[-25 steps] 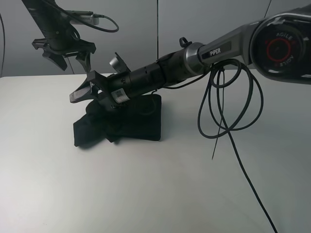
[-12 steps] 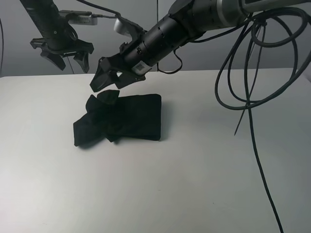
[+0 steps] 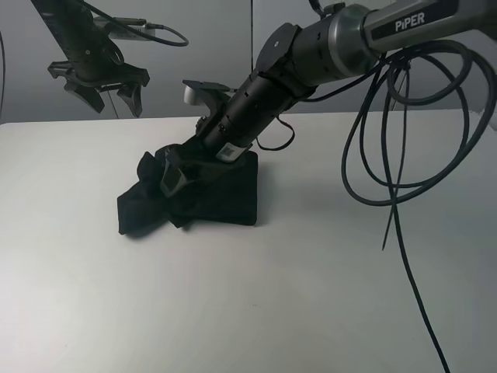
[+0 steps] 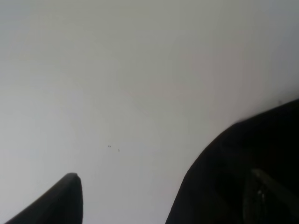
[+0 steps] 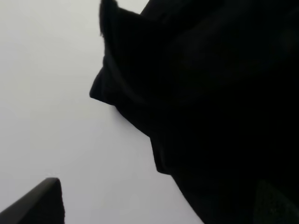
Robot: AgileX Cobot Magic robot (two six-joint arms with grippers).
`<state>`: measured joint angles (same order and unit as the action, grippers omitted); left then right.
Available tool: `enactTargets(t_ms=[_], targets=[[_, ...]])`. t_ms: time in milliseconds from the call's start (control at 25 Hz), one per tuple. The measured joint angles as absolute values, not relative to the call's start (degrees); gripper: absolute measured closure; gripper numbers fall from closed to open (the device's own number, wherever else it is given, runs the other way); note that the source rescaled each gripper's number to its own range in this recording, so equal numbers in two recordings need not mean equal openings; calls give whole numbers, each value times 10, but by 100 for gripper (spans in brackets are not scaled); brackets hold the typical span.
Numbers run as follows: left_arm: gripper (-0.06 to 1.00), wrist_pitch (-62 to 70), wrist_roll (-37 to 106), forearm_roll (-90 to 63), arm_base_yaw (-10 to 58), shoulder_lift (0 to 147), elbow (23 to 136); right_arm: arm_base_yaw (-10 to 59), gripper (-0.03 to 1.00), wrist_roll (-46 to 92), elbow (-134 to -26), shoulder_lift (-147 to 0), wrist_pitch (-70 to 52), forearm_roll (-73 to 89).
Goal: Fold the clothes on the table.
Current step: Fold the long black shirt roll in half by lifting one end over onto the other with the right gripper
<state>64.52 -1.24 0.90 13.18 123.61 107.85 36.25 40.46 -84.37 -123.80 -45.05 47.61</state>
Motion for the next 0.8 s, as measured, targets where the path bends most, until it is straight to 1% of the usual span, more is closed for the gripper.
enactTargets(t_ms=[240, 520, 640, 800], targets=[[4, 645, -7, 9, 132, 1236, 1079, 365, 10, 403, -853, -1269, -399, 490], [4, 643, 0, 9, 132, 1236, 1079, 367, 10, 405, -921, -1318, -388, 515], [4, 643, 0, 9, 132, 1236, 1079, 380, 10, 410, -952, -1341, -390, 531], [4, 643, 0, 9, 132, 1236, 1079, 416, 10, 426, -997, -1367, -391, 560]])
